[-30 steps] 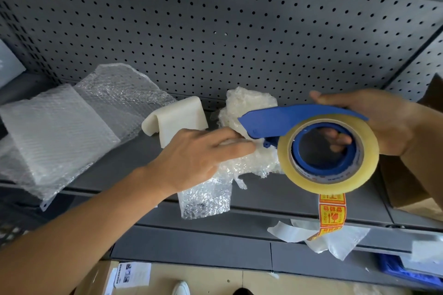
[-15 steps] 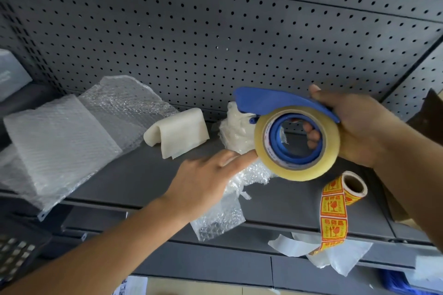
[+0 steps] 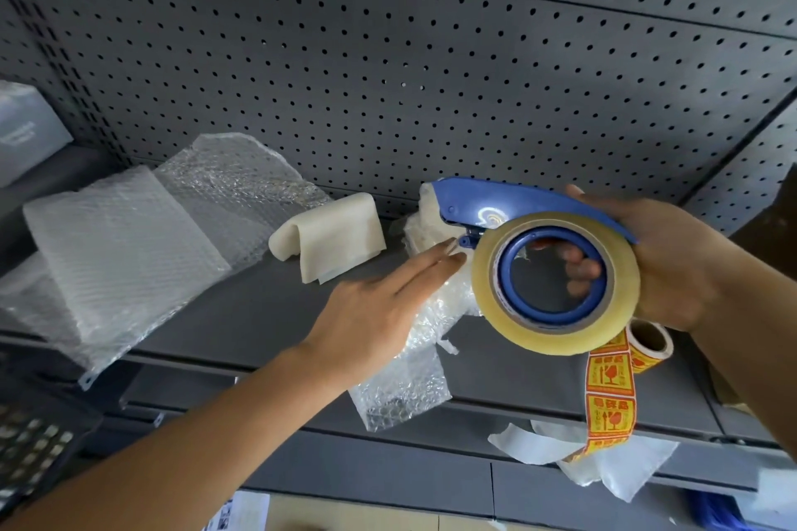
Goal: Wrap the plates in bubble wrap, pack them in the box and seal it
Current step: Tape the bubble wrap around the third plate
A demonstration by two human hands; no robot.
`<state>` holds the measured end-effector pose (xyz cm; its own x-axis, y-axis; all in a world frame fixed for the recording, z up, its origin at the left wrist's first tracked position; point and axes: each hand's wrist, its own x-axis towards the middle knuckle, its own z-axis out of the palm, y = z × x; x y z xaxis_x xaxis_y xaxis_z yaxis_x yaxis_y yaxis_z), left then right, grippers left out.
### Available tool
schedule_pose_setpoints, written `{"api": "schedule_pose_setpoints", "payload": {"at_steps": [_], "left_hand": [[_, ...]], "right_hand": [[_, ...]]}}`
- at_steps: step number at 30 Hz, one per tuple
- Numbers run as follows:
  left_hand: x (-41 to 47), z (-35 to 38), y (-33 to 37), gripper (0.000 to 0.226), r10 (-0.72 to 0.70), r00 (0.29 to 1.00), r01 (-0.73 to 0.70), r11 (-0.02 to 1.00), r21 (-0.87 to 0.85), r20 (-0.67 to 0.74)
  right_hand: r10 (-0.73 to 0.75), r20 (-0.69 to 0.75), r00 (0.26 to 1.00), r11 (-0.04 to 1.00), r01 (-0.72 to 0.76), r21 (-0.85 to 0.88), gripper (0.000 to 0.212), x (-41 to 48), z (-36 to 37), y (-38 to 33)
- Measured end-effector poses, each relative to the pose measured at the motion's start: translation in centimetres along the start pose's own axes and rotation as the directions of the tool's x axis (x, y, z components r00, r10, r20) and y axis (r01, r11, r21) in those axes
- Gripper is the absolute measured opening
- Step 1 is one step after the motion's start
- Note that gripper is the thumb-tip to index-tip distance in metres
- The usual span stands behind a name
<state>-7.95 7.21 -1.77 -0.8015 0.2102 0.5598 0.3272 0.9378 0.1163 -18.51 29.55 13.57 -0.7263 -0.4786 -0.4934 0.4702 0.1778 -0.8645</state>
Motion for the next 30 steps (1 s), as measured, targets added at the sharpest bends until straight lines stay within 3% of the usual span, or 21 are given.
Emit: {"api": "schedule_pose_setpoints", "payload": {"at_steps": [8, 14, 16, 17, 21, 27, 28, 30], "left_hand": [[0.1, -0.1, -0.5, 0.083, -0.052, 0.998, 0.052, 0.999, 0.001, -0.03], [-0.1, -0.4, -0.5, 0.072, -0.036, 0.999, 0.036, 0.998, -0.057, 0.003], [0.0, -0.4, -0.5, 0.072, -0.108, 0.994, 0.106, 0.985, -0.137, -0.002], [0.1, -0.2, -0.7, 0.071, -0.211, 0.977, 0.204, 0.954, -0.221, -0.006], [0.1, 0.6, -2.0, 0.048, -0.602, 0.796, 0.558, 0.684, -0.469, 0.068], [-2.8, 3.1, -3.3, 0.032, -0.885, 0.453, 0.749, 0.313, -0.584, 0.106], [-3.1, 3.3, -3.3, 0.033, -0.903, 0.418, 0.759, 0.285, -0.586, 0.102], [-3.2, 3.5, -3.4, 0.036, -0.896, 0.433, 0.784, 0.319, -0.532, 0.1]], "right_hand": [[-0.02, 0.02, 1.0, 1.0, 0.02, 0.004, 0.039, -0.4, -0.9, -0.4], [-0.036, -0.009, 0.999, 0.999, 0.036, 0.003, 0.043, -0.3, -0.8, -0.2], [-0.057, -0.036, 0.998, 0.998, 0.057, 0.016, 0.043, -0.1, -0.7, -0.3], [-0.068, -0.047, 0.997, 0.997, 0.07, 0.032, 0.043, 0.0, -0.7, -0.4], [-0.113, -0.07, 0.991, 0.99, 0.118, 0.072, 0.039, 0.2, -0.8, -1.0], [-0.129, -0.059, 0.99, 0.979, 0.137, 0.152, 0.036, 0.3, -0.9, -1.0], [-0.131, -0.058, 0.99, 0.977, 0.139, 0.161, 0.037, 0.4, -0.8, -0.9], [-0.129, -0.057, 0.99, 0.973, 0.137, 0.187, 0.038, 0.4, -0.8, -0.8]]}}
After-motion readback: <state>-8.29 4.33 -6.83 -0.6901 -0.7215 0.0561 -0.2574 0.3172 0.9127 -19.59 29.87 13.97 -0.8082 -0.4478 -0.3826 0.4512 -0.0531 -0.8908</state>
